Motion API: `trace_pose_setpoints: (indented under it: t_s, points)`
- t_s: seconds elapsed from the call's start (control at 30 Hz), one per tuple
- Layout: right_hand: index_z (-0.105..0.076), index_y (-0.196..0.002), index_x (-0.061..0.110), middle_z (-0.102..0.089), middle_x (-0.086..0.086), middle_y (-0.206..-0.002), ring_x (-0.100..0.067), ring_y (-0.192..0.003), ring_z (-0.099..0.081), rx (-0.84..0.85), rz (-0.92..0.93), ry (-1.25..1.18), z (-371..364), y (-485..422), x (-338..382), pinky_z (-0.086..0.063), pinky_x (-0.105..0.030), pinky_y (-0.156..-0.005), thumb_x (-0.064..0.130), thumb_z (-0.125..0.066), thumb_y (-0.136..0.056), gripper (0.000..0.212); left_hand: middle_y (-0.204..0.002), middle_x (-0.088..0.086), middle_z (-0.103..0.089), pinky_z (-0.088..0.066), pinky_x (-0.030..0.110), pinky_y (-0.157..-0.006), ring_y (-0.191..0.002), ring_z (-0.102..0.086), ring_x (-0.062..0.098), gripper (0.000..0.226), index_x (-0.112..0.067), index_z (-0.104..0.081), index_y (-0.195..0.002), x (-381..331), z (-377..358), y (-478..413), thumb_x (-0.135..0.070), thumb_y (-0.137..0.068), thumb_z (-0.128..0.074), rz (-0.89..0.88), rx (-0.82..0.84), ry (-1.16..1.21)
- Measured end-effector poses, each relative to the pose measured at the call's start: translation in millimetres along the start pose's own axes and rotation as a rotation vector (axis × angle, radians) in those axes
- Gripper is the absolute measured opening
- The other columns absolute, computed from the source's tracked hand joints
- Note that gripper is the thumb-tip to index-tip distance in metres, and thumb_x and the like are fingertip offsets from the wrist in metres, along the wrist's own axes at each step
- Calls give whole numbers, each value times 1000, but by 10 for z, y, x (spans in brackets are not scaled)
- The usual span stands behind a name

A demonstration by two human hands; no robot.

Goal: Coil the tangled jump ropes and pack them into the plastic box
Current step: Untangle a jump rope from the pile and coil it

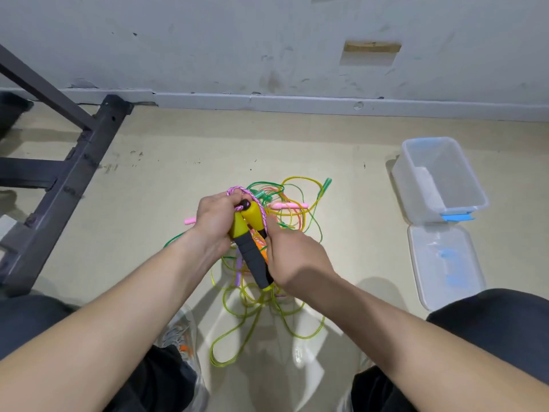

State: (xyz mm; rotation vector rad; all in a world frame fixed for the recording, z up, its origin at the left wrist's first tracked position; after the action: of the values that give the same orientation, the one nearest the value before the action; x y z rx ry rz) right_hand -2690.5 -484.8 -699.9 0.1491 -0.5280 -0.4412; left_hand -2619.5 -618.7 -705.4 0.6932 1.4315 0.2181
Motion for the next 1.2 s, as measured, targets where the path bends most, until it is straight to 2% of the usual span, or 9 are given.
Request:
trace_pose_setpoints:
  t_s: [0.1,0.23,0.33,0.43,0.6,0.77,0.93,1.1,1.2]
  points:
    - [-38,-142,22,-66,-7,-97,-34,-89,-62,-77,6,-293,-114,24,-10,-50,-42,-69,21,-39,-103,38,-65,8,-66,-58,38,-65,-60,-64,25,23,-6,-65,-74,-20,4,-9,-10,-96,-63,65,-69,41]
    - [-51,-115,27,-63,8,-67,-23,-63,-64,-263,-105,-758,-271,90,-60,-53,-50,-65,27,-46,-100,16,-84,15,-63,-54,63,-89,-78,-61,29,24,-8,-61,-71,-90,-7,-15,-10,-95,-64,27,-169,91]
    - [-49,-122,26,-59,9,-66,-26,-69,-59,-246,-56,-605,-303,109,3,-48,-48,-65,30,-45,-103,20,-85,14,-66,-54,60,-90,-79,-63,30,22,-9,-65,-75,-99,-46,-11,-13,-97,-63,25,-163,139]
    - [-40,-140,26,-67,-5,-88,-34,-86,-61,-167,-48,-384,-273,62,26,-47,-43,-68,33,-38,-105,35,-79,9,-68,-56,49,-82,-71,-65,27,25,-12,-67,-79,-77,-91,-27,-19,-101,-58,19,-75,141]
    - [-35,-147,26,-68,-6,-108,-34,-99,-61,-104,-51,-222,-200,16,21,-48,-40,-73,40,-36,-105,44,-74,8,-67,-59,39,-67,-61,-65,23,23,-10,-61,-86,-11,-113,-15,-27,-102,-59,-57,61,90]
    - [-38,-142,27,-66,-5,-106,-33,-97,-60,-94,-49,-151,-184,-5,34,-43,-38,-68,40,-37,-105,39,-75,6,-64,-57,33,-62,-60,-64,20,30,-6,-54,-100,-19,-101,5,-8,-83,-80,-75,169,19]
    - [-46,-134,26,-69,-5,-99,-33,-95,-61,-104,-76,-291,-148,-26,10,-51,-41,-74,39,-44,-103,33,-83,2,-62,-57,42,-73,-68,-65,23,40,-14,-50,-91,-21,-58,-74,12,-77,-77,-60,199,-77]
    - [-67,-97,21,-67,3,-78,-7,-67,-59,-143,-206,-708,-63,-56,-163,-47,-27,-61,44,-57,-97,24,-81,0,-60,-57,50,-73,-64,-65,21,38,-16,-47,-92,-78,30,-137,11,-83,-72,-77,226,-125]
    - [-73,-95,17,-72,-1,-92,-15,-85,-65,-236,-360,-813,2,-173,-425,-48,-25,-70,42,-57,-98,30,-90,4,-62,-55,62,-80,-72,-65,26,34,-14,-50,-107,-143,106,-167,6,-87,-70,-103,259,-192]
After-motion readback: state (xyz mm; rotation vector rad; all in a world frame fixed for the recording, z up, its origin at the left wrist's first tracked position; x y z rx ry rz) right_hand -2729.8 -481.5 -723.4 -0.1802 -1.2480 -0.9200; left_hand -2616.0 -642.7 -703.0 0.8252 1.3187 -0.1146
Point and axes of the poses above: each hand's wrist, its own y-axis away from the middle knuckle, its own z-axis out of the back of the hand, x = y × z, the point moved 2 cm from there along -y, towards the middle knuckle
